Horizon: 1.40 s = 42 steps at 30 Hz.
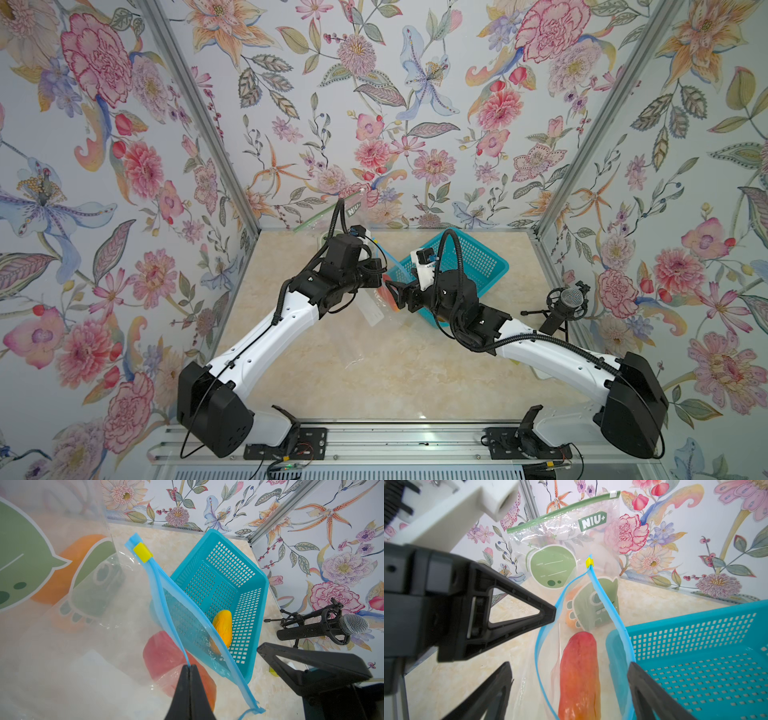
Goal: Place the mango in a zip-top bag and seal the zipper
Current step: Place the mango in the zipper food storage bag, then pick up the mango from the basket.
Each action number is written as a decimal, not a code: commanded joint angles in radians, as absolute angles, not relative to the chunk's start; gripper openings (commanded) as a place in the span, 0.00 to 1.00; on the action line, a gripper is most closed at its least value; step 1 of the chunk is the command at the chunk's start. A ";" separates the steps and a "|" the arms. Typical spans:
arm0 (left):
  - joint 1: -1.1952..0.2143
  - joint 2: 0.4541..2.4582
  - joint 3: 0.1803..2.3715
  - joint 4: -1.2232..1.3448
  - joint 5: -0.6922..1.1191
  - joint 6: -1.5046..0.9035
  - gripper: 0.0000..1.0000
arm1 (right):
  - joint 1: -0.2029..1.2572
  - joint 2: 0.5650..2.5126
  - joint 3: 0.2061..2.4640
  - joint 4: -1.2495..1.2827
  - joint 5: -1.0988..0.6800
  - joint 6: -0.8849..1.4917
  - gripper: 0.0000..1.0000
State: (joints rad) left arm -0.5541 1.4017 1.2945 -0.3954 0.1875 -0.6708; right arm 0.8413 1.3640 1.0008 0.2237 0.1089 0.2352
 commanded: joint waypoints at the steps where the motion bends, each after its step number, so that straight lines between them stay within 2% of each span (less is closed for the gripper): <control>1: -0.541 1.372 1.276 -0.349 0.222 -0.696 0.00 | 0.820 1.339 1.029 0.182 0.110 0.256 0.85; 6: -0.541 1.370 1.264 -0.334 0.224 -0.706 0.00 | 0.781 1.355 1.091 0.060 0.182 0.301 0.80; 9: -0.541 1.367 1.271 -0.344 0.213 -0.699 0.00 | 0.680 1.383 1.190 -0.139 0.180 0.394 0.71; 12: -0.542 1.360 1.265 -0.344 0.207 -0.699 0.00 | 0.588 1.439 1.294 -0.360 0.183 0.452 0.66; 16: -0.542 1.360 1.254 -0.333 0.216 -0.699 0.00 | 0.518 1.517 1.352 -0.510 0.185 0.494 0.66; 25: -0.542 1.351 1.238 -0.325 0.225 -0.695 0.00 | 0.417 1.747 1.483 -0.645 0.166 0.457 0.72; 32: -0.541 1.356 1.233 -0.324 0.225 -0.690 0.00 | 0.375 1.877 1.572 -0.722 0.126 0.417 0.76; 42: -0.542 1.362 1.230 -0.330 0.211 -0.673 0.00 | 0.358 2.015 1.637 -0.772 0.061 0.380 0.78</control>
State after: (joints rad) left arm -0.5541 1.3743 1.2392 -0.3351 0.2096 -0.6907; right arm 0.3649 1.9697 1.5967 -0.7162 0.0891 0.4046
